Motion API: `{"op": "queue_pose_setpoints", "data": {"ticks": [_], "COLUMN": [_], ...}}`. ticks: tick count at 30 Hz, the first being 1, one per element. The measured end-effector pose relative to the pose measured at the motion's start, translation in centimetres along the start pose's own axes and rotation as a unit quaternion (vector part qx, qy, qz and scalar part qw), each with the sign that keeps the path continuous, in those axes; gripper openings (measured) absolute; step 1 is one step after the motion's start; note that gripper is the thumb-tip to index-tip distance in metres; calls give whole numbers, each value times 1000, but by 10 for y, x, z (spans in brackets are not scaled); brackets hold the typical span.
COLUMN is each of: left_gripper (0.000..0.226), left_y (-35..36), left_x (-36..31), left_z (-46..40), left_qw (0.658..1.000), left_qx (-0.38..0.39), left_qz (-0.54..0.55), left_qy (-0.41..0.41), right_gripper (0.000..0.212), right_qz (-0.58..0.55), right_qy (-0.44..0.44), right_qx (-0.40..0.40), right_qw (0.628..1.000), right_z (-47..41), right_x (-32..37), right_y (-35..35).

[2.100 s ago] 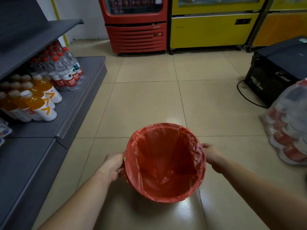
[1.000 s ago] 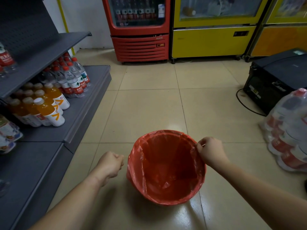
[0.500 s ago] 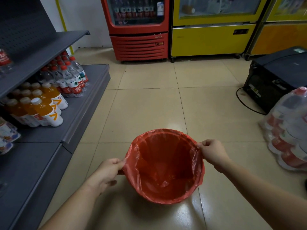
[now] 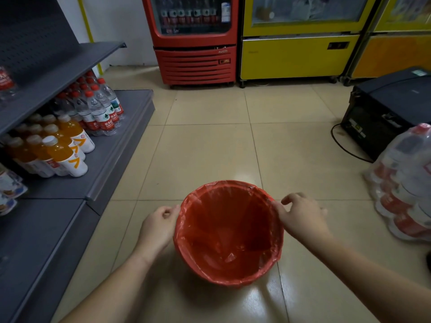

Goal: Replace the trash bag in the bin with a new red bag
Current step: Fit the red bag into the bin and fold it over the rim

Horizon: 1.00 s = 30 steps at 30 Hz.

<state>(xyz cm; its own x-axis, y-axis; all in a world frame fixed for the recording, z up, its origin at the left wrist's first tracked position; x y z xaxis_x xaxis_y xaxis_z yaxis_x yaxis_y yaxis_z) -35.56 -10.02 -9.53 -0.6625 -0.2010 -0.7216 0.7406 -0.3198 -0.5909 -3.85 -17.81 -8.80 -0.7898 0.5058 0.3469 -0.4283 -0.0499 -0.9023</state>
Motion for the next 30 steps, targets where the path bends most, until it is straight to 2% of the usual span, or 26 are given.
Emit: {"op": "queue_pose_setpoints", "data": {"ticks": [2, 4, 6, 9, 12, 14, 16, 18, 21, 24, 26, 28, 30], "left_gripper": [32, 23, 24, 28, 32, 34, 32, 22, 19, 29, 35, 45, 51], "left_y": [2, 7, 9, 5, 5, 8, 12, 15, 18, 24, 26, 26, 23], "left_x": [-9, -11, -9, 0, 13, 22, 25, 23, 26, 32, 31, 29, 29], "left_z": [-4, -7, -9, -13, -22, -25, -22, -18, -14, -14, -13, -6, 9], "left_qw": [998, 992, 989, 990, 998, 998, 982, 958, 916, 896, 895, 905, 929], "left_qx": [30, 21, -9, -42, -23, 1, 29, 54, 97, 126, 123, 102, 76], "left_qz": [-53, -124, -150, -128, -59, 54, 180, 268, 361, 384, 388, 380, 338], "left_qy": [13, 10, 10, 30, 22, -17, -58, -91, -146, -182, -185, -164, -132], "right_gripper": [49, 42, 35, 40, 45, 42, 41, 46, 34, 11, 8, 20, 30], "right_qz": [108, 145, 117, 42, -36, -87, -139, -259, -403, -469, -493, -491, -432], "right_qy": [8, 1, 4, 23, 31, 45, 54, 67, 93, 95, 83, 62, 38], "right_qx": [19, 30, 28, 29, 25, 28, 41, 69, 133, 205, 199, 155, 113], "right_qw": [994, 989, 993, 998, 999, 995, 988, 961, 900, 854, 843, 855, 894], "right_z": [7, 9, 7, 1, -3, -6, -7, -5, -2, 4, 3, 4, 13], "right_x": [7, 13, 12, 7, 0, -5, -9, -12, -16, -19, -23, -27, -31], "right_y": [1, 4, 7, 11, 16, 18, 18, 20, 23, 28, 31, 29, 26]}}
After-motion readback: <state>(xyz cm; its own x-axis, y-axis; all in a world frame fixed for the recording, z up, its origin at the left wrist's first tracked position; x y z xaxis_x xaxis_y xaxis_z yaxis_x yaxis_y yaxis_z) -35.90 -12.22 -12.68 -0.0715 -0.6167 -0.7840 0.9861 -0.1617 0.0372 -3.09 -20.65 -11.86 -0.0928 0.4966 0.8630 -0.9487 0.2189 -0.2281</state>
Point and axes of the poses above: each hand's wrist, its own z-axis away from the middle knuckle, its own y-axis out of the palm, x = y × z, the point moved 1 cm from there along -z, towards the middle knuckle, and after that the axes turned 14 degrees about x, right-handed, at the moved point
